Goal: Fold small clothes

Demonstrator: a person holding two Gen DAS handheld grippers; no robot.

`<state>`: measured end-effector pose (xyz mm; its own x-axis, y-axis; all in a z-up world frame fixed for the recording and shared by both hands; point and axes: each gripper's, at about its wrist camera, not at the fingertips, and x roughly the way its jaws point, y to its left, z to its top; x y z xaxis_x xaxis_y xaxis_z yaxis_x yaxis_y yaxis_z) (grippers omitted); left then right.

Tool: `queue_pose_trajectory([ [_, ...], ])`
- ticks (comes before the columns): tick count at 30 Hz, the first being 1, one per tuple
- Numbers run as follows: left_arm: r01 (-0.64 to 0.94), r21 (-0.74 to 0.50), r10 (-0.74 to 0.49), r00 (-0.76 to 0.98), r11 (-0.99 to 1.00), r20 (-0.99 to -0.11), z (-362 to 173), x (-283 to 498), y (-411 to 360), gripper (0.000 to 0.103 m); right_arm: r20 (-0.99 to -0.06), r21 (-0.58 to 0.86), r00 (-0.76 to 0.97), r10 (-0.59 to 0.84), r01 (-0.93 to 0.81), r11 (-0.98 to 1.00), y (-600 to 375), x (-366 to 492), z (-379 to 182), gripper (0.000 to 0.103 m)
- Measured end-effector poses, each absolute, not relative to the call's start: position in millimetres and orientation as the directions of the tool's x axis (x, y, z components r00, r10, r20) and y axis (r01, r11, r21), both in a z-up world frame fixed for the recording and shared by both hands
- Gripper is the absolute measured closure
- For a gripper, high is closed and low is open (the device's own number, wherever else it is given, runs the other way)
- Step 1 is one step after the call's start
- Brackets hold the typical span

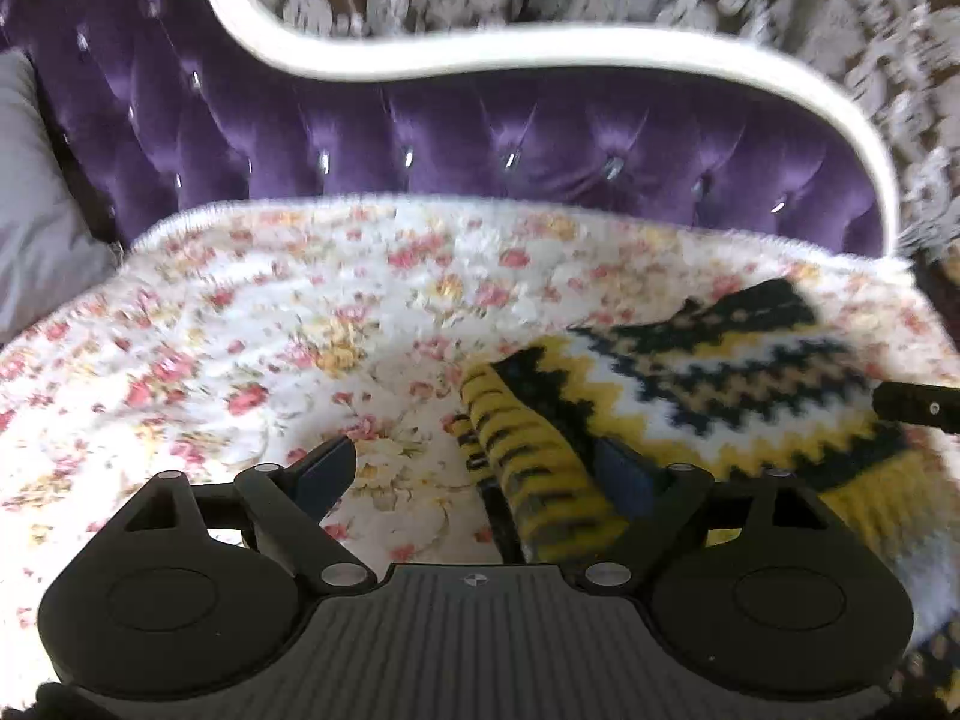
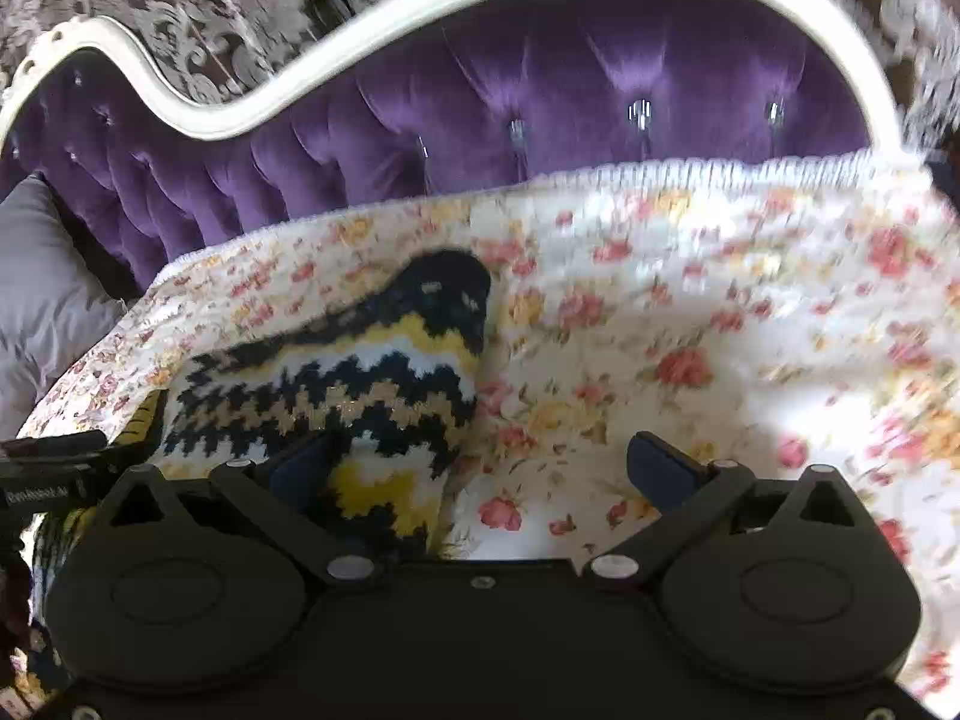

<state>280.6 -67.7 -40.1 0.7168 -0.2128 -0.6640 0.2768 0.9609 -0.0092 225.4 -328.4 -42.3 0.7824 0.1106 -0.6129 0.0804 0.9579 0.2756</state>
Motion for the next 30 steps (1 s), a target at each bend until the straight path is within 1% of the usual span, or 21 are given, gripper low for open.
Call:
queue_pose_trajectory([
  [3,0.277,-0.023,-0.228,0.737,0.96,-0.636,-32,244,-60,0.016,-0.566,0.289,0.815,0.126,0.052,0.956,-322,195,-28,0.001],
  [7,0.259,-0.105,-0.265,0.725,0.96,-0.635,-31,193,-47,0.016,-0.547,0.279,0.83,0.112,0.055,0.959,-309,155,-15,0.001],
  [10,0.258,-0.128,-0.277,0.704,0.958,-0.654,-32,164,-47,0.016,-0.557,0.281,0.824,0.1,0.074,0.957,-299,129,-11,0.001],
  [14,0.259,-0.167,-0.302,0.677,0.951,-0.672,-30,140,-50,0.016,-0.593,0.246,0.8,0.085,0.079,0.966,-279,105,-10,0.001],
  [20,0.274,-0.134,-0.289,0.666,0.952,-0.688,-25,110,-63,0.016,-0.596,0.217,0.8,0.076,0.07,0.974,-251,68,-4,0.001],
  [23,0.269,-0.098,-0.26,0.674,0.958,-0.691,-19,96,-71,0.016,-0.602,0.195,0.797,0.055,0.08,0.978,-241,55,-1,0.001],
  [27,0.248,-0.044,-0.209,0.694,0.968,-0.689,-8,82,-77,0.016,-0.594,0.145,0.804,0.014,0.089,0.985,-233,40,7,0.001],
  [30,0.23,-0.029,-0.188,0.705,0.973,-0.684,0,74,-78,0.016,-0.599,0.116,0.799,-0.053,0.152,0.982,-231,34,14,0.001],
])
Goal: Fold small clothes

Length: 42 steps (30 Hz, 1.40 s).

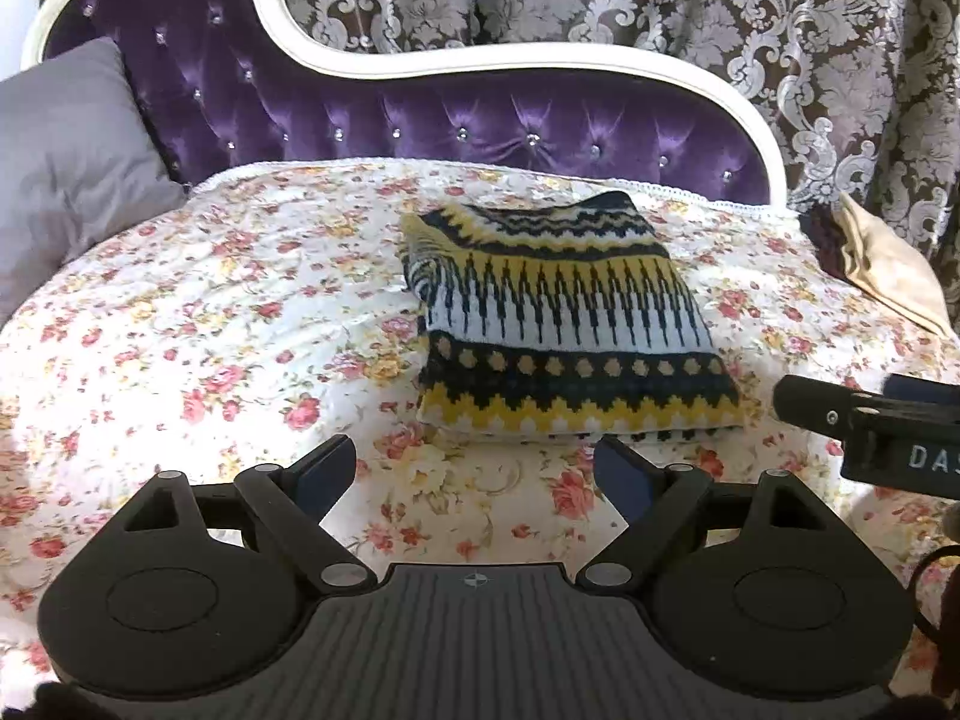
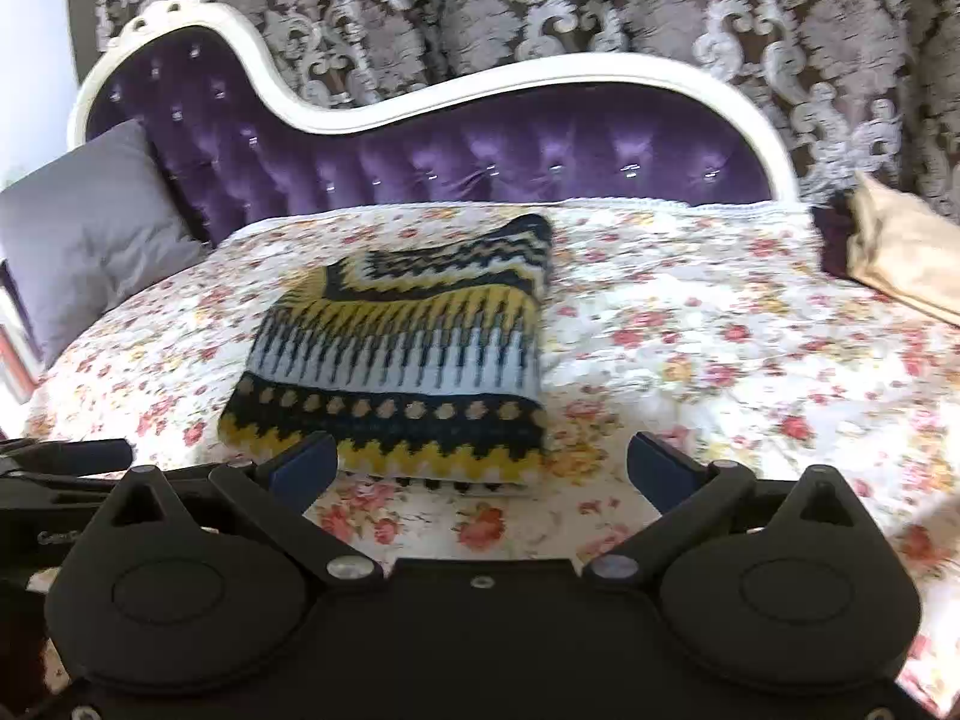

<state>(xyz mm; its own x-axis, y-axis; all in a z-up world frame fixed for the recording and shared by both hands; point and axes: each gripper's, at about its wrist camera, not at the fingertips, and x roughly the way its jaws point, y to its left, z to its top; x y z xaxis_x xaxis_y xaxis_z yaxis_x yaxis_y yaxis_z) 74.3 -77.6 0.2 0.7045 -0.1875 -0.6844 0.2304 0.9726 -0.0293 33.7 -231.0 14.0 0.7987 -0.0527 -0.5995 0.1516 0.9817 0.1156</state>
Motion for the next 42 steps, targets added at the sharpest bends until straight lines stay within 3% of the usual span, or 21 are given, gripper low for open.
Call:
queue_pose_trajectory([
  [4,0.199,-0.017,-0.155,0.705,0.98,-0.693,7,67,-80,0.016,-0.603,0.071,0.787,-0.133,0.219,0.973,-228,26,20,0.001],
  [9,0.171,0.047,-0.092,0.719,0.984,-0.689,11,59,-84,0.016,-0.605,0.092,0.788,-0.111,0.208,0.974,-231,19,25,0.001],
  [42,0.163,-0.007,-0.115,0.669,0.987,-0.735,5,67,-80,0.017,-0.614,0.121,0.788,-0.052,0.158,0.98,-227,23,29,0.001],
])
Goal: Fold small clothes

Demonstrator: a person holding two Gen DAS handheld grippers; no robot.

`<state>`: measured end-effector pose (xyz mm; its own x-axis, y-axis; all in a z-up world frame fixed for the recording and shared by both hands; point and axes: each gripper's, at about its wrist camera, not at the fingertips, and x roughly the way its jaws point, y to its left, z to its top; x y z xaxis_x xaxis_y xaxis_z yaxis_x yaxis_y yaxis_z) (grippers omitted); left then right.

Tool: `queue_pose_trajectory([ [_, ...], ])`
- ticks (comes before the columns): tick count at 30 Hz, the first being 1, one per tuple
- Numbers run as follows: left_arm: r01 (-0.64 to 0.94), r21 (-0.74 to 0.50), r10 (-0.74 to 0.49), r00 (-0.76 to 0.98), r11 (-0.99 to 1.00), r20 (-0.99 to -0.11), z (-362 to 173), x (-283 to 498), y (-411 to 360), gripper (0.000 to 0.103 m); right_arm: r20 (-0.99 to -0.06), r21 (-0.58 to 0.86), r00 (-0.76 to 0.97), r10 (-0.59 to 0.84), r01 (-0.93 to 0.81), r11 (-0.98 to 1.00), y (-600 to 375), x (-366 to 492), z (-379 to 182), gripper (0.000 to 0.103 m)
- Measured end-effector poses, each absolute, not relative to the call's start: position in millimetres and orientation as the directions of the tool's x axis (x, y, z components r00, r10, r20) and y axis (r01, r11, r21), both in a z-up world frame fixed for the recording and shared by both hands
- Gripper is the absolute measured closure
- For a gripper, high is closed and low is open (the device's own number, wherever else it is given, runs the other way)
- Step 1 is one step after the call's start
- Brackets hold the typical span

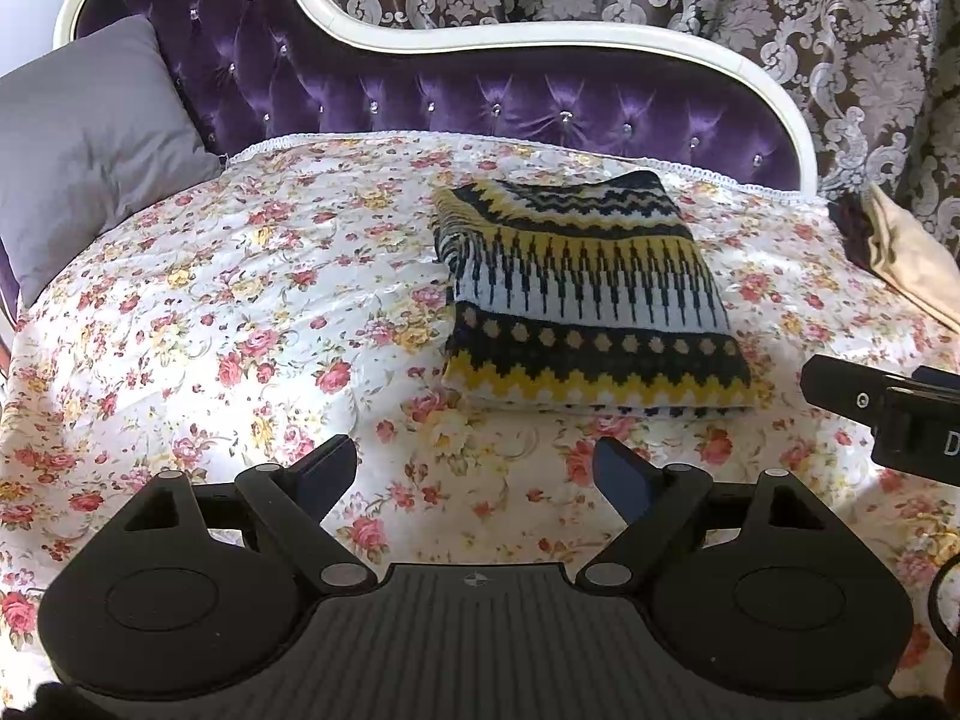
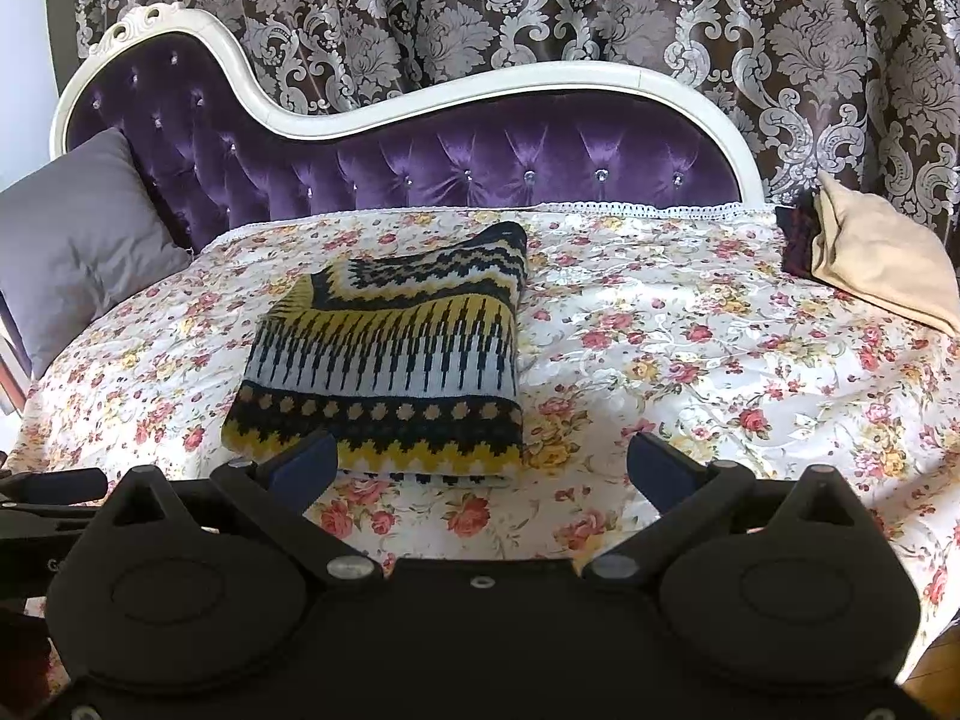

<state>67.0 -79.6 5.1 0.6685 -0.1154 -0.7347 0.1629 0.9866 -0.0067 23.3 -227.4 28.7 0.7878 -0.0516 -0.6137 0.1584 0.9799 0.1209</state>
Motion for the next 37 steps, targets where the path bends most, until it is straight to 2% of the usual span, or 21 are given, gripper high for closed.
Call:
queue_pose_trajectory([
  [37,0.164,-0.013,-0.116,0.634,0.986,-0.765,-5,77,-85,0.017,-0.651,0.146,0.759,-0.013,0.142,0.979,-226,40,17,0.001],
])
